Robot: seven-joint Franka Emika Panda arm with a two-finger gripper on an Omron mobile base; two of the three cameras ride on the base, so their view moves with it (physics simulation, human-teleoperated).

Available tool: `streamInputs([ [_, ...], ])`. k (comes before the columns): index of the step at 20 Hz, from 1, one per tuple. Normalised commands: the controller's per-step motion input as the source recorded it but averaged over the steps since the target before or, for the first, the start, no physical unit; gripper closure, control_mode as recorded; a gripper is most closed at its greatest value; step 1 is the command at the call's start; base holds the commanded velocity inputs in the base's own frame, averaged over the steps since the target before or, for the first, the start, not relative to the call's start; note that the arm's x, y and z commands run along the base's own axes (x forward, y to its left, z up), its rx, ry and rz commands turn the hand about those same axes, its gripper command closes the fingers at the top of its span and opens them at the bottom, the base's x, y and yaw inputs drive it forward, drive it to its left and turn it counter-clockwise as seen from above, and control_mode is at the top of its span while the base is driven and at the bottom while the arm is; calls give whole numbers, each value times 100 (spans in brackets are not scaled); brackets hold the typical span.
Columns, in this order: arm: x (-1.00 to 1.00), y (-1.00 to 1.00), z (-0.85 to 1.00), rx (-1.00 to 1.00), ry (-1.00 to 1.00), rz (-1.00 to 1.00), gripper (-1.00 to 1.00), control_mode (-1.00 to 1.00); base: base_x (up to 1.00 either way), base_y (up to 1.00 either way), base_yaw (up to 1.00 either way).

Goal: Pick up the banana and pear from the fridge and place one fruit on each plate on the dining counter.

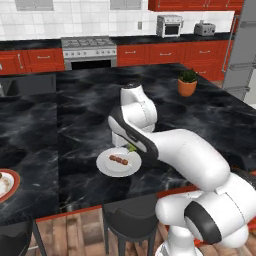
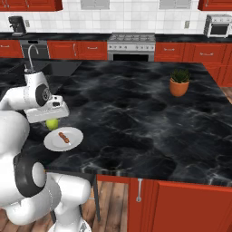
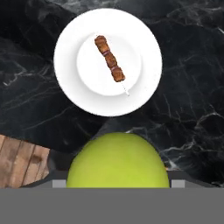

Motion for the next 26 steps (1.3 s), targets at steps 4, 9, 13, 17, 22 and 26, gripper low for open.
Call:
streamInputs([
  [4, 63, 26, -72, -7, 9, 3, 100, -100, 0, 0, 0],
  [9, 52, 26, -69, -9, 5, 1, 100, -100, 0, 0, 0],
  [13, 47, 20, -67, -7, 2, 0, 100, -100, 0, 0, 0],
  [17, 49, 15, -58, -5, 0, 0, 100, -100, 0, 0, 0],
  [22, 32, 10, -34, 0, 0, 0, 100, -100, 0, 0, 0],
  [26, 33, 11, -36, 0, 0, 0, 100, -100, 0, 0, 0],
])
